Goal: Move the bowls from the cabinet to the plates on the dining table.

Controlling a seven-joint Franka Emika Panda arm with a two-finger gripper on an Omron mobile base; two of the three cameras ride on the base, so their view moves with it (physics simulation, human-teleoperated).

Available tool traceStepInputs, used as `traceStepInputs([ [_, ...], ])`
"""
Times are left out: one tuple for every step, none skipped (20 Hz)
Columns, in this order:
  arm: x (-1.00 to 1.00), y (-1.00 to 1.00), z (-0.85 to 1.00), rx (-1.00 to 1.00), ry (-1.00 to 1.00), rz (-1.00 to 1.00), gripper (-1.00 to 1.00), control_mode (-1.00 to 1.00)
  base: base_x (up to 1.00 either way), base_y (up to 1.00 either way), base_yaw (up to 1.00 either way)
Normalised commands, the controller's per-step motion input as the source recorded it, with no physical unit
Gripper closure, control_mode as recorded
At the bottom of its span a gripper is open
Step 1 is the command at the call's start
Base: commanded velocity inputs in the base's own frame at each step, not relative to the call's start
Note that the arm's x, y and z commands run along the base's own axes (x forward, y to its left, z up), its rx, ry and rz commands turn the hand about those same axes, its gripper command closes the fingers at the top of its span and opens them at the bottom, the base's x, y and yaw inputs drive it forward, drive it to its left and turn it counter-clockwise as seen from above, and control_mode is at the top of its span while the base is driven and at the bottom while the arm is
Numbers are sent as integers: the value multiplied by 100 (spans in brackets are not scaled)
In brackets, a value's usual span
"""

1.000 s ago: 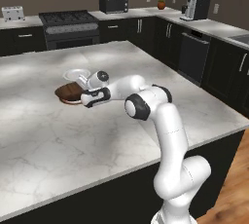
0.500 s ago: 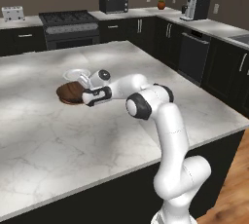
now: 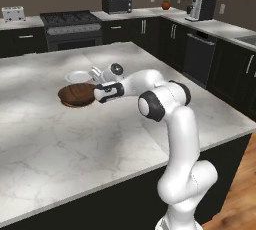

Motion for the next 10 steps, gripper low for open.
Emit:
traceStepInputs([
  [-61,-26,56,-9,-18,0,-100,-100,0,0,0],
  [-86,-32,60,-8,-24,0,-100,-100,0,0,0],
  [-100,-38,58,-5,-29,0,-100,-100,0,0,0],
  [-100,-42,53,-5,-34,0,-100,-100,0,0,0],
  [-100,-41,58,-3,-28,0,-100,-100,0,0,0],
  [-100,-34,58,-1,-26,0,-100,-100,0,0,0],
  [-100,-31,56,0,-27,0,-100,-100,0,0,0],
  [-100,-18,66,0,-23,0,-100,-100,0,0,0],
  [-100,-21,69,0,-23,0,-100,-100,0,0,0],
  [-100,-19,73,0,-22,0,-100,-100,0,0,0],
])
